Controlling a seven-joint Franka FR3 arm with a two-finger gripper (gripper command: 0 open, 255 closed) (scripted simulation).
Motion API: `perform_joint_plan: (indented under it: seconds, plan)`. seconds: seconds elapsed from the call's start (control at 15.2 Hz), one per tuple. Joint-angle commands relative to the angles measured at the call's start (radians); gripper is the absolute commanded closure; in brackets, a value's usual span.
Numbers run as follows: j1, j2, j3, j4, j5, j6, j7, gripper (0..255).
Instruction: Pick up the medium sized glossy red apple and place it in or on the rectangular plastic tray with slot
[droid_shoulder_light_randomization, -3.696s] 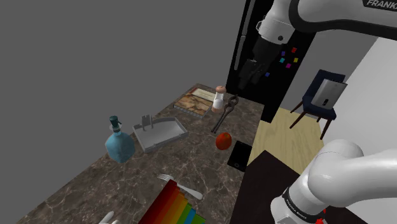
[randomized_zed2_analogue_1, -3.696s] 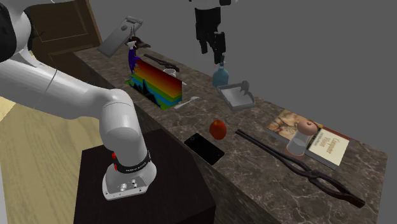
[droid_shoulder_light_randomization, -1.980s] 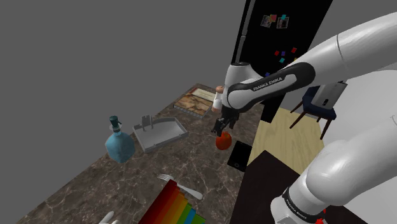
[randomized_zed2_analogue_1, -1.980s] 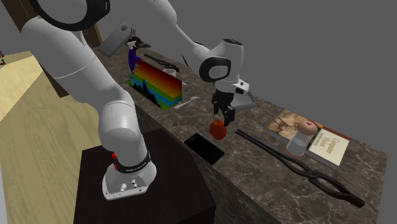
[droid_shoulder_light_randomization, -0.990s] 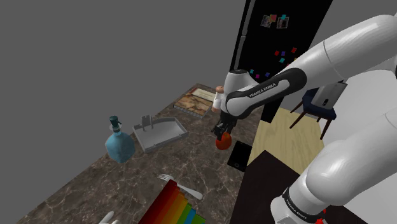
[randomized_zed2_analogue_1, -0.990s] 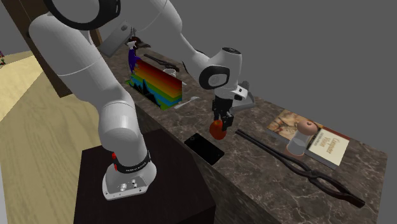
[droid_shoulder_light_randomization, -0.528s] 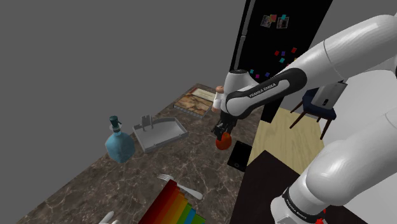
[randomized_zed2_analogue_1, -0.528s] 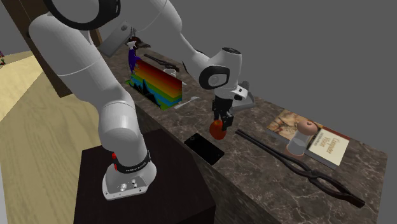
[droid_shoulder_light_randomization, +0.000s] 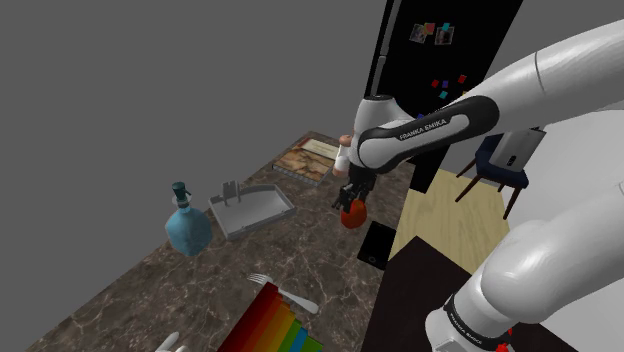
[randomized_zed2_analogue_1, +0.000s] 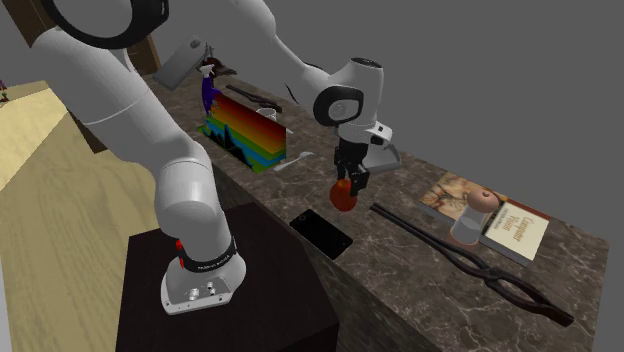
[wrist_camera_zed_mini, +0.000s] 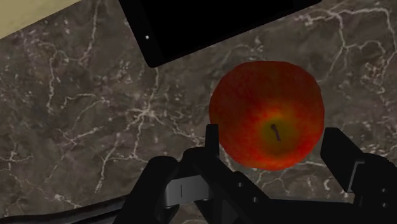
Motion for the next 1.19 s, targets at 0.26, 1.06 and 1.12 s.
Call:
perform_joint_plan:
  seconds: [0.26,1.06,1.12]
  plan:
    - [0.001,-0.06,-0.002,0.036,0.002,-0.097,-0.003,255]
    - [0.002,-0.138,-0.006,0.14,0.003,-0.278,-0.006,255]
    - [0.002,-0.143,-0.007,0.15,0.003,-0.293,-0.006,255]
